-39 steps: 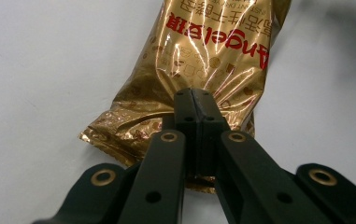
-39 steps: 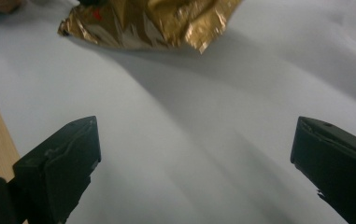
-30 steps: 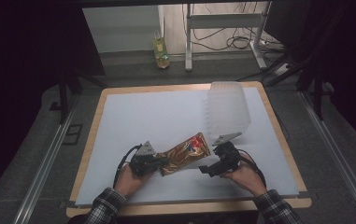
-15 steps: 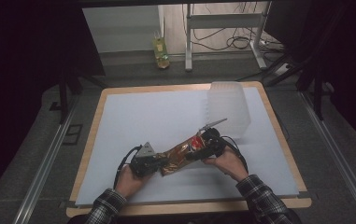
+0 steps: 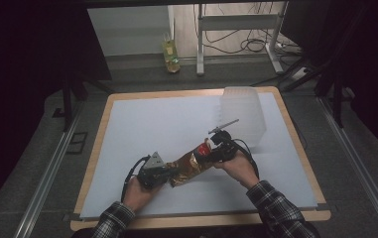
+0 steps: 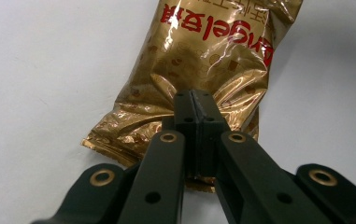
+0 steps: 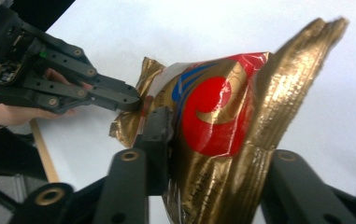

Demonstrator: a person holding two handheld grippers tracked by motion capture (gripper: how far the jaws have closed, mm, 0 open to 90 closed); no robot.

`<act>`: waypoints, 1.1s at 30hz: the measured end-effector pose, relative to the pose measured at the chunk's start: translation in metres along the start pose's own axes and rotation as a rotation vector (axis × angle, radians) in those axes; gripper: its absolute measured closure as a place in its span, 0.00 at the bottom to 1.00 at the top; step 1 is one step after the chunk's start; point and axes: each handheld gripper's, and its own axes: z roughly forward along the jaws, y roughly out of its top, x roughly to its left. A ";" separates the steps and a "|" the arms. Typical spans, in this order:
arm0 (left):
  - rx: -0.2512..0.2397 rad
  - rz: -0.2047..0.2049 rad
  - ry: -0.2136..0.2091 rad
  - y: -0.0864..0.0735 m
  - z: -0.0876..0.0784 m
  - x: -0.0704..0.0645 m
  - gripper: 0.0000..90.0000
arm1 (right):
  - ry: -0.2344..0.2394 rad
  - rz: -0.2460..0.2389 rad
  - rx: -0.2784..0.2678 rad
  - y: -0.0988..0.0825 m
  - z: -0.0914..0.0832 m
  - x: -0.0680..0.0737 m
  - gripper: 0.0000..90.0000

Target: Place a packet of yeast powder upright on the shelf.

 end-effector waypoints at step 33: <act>-0.025 0.075 0.038 -0.004 -0.025 -0.006 0.31 | -0.037 -0.241 -0.078 0.021 -0.058 0.018 0.85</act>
